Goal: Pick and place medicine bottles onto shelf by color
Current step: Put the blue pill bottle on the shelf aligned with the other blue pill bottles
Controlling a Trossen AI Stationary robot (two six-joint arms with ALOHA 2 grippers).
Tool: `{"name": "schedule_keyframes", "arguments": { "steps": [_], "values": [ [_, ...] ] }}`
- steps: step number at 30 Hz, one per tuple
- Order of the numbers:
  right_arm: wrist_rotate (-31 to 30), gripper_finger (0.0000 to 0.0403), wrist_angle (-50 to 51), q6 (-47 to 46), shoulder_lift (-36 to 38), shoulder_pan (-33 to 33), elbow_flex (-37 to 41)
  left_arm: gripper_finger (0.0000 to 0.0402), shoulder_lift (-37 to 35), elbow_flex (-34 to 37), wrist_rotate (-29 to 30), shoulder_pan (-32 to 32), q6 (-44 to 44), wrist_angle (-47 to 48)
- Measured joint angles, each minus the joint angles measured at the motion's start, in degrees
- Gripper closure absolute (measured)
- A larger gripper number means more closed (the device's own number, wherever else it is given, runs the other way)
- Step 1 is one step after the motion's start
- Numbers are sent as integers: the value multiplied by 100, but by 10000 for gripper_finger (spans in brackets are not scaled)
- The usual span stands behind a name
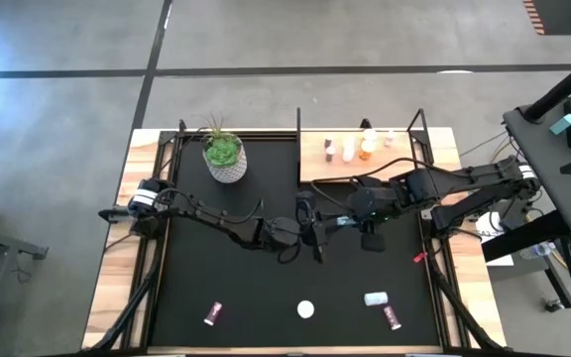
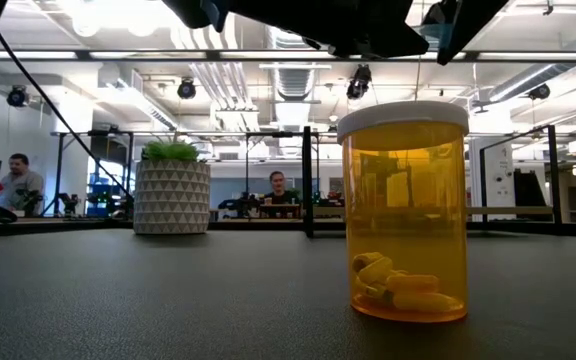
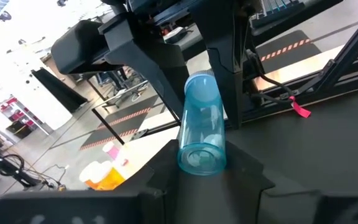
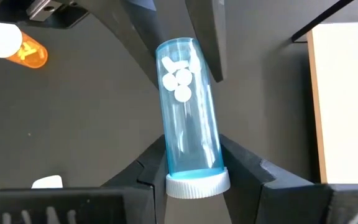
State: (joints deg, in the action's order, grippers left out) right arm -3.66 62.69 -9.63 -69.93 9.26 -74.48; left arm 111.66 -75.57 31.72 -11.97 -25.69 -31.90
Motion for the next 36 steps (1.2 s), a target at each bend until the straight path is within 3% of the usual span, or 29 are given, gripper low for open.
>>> {"name": "schedule_keyframes", "arguments": {
  "steps": [8,21,31,36],
  "values": [
    [-28,288,-87,-19,0,0,1,315,-2,0,-8,-2,287,141],
    [-106,207,-181,247,109,-1,0,324,-2,31,-58,4,953,195],
    [-103,202,-169,384,816,0,0,324,-2,85,0,40,1186,-127],
    [-101,202,-148,609,1132,0,0,324,-2,79,312,111,838,-522]
  ]
}}
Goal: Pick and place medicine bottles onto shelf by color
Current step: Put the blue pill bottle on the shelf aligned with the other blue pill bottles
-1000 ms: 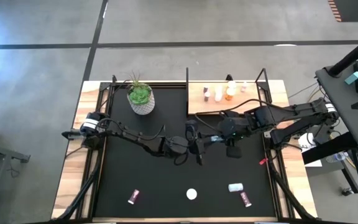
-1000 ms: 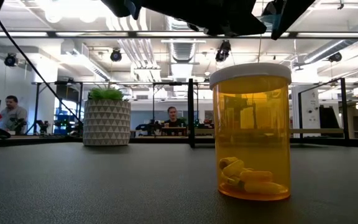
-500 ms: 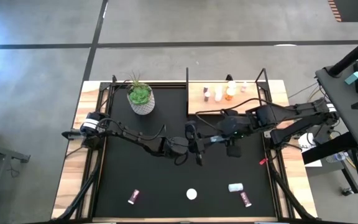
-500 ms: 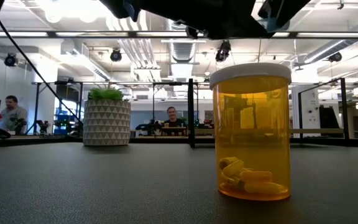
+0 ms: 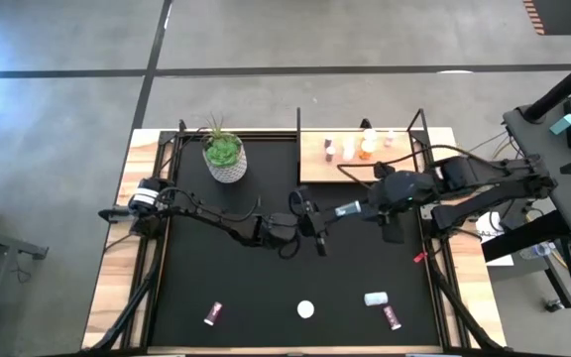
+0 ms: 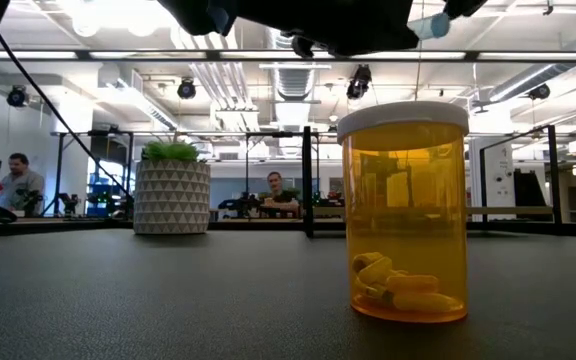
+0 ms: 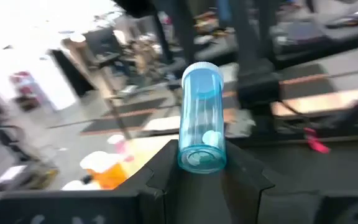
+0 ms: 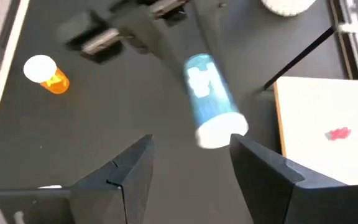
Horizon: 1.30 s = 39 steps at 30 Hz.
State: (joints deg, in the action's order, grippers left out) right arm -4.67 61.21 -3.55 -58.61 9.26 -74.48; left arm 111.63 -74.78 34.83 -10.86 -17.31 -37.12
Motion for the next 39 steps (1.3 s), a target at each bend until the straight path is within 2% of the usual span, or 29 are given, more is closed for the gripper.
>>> {"name": "schedule_keyframes", "arguments": {
  "steps": [3,11,14,19,24,39],
  "values": [
    [-2,202,-14,299,268,0,0,324,-8,-5,243,16,-246,-243],
    [-297,202,-705,880,771,-2,39,324,-127,-7,255,31,-628,-836],
    [-295,202,-932,1012,784,-2,43,324,-134,-9,255,35,-979,-1246],
    [-335,202,-1115,1114,765,-2,48,324,-199,-17,35,35,-1023,-1344],
    [-757,202,-1209,1117,743,-2,17,324,-199,-17,-46,7,-1007,-1329],
    [-737,202,-1346,1364,405,0,15,324,-199,-42,-352,3,-1007,-1495]
  ]
}}
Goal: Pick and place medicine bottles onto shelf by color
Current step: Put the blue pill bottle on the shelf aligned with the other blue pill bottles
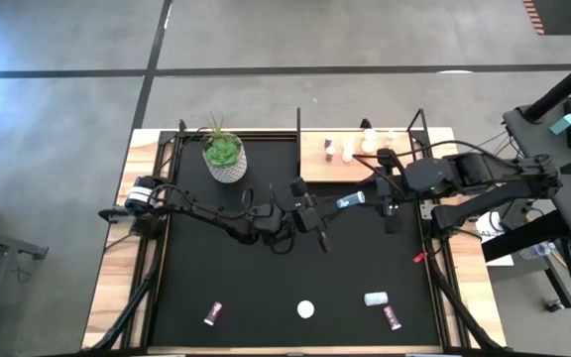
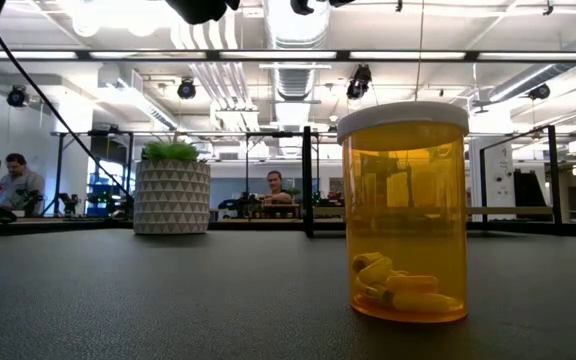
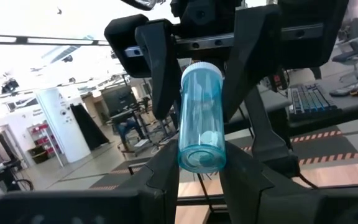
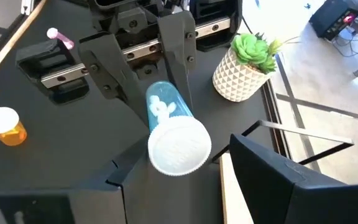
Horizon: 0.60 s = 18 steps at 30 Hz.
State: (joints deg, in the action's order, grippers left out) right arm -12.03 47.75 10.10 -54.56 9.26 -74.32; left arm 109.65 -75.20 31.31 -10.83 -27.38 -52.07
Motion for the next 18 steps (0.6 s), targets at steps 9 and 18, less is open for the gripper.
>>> {"name": "schedule_keyframes", "arguments": {
  "steps": [9,18],
  "values": [
    [6,219,0,3,46,0,-10,324,0,15,-10,0,0,0],
    [25,252,-2,1,164,0,-16,324,0,20,55,2,9,2]
  ]
}}
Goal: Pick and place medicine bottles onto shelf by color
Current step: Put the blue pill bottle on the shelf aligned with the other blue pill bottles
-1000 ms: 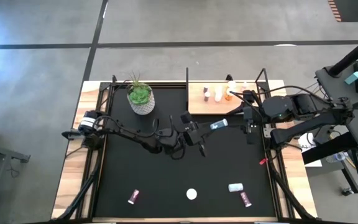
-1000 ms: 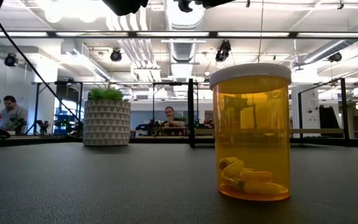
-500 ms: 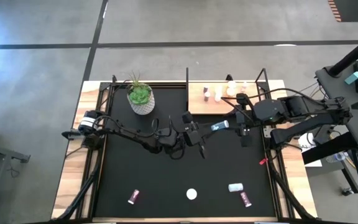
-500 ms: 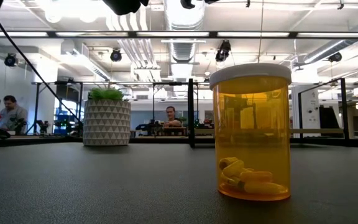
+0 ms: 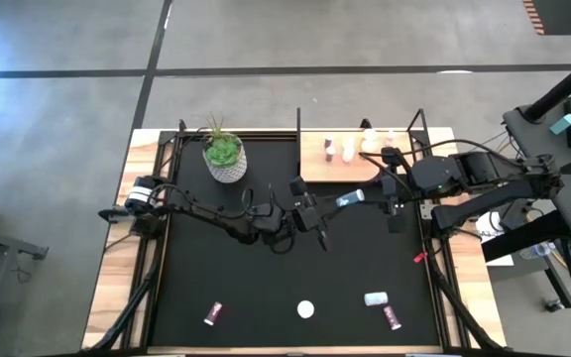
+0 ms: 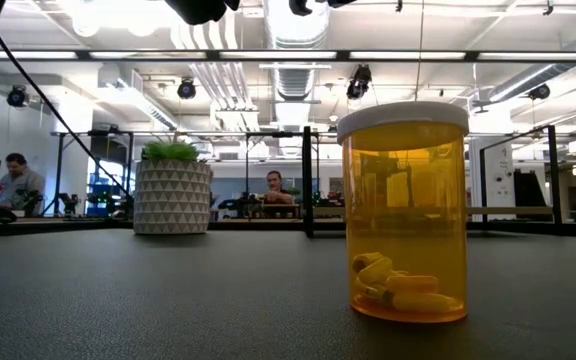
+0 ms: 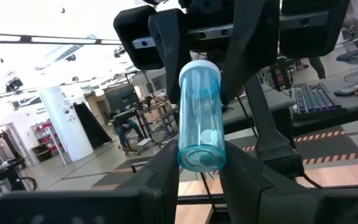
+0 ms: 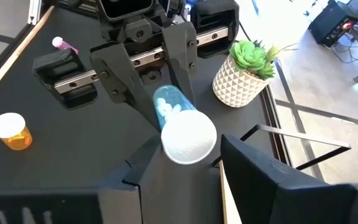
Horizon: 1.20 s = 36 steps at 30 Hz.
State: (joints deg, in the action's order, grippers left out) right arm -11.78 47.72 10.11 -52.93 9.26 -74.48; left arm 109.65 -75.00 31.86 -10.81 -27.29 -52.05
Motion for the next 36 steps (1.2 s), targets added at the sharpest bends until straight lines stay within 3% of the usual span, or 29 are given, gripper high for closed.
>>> {"name": "schedule_keyframes", "arguments": {
  "steps": [18,36],
  "values": [
    [187,251,-223,-50,-44,0,-2,324,0,7,-11,-2,9,42],
    [172,293,-306,-183,-44,0,-2,324,0,7,-4,-2,8,20]
  ]
}}
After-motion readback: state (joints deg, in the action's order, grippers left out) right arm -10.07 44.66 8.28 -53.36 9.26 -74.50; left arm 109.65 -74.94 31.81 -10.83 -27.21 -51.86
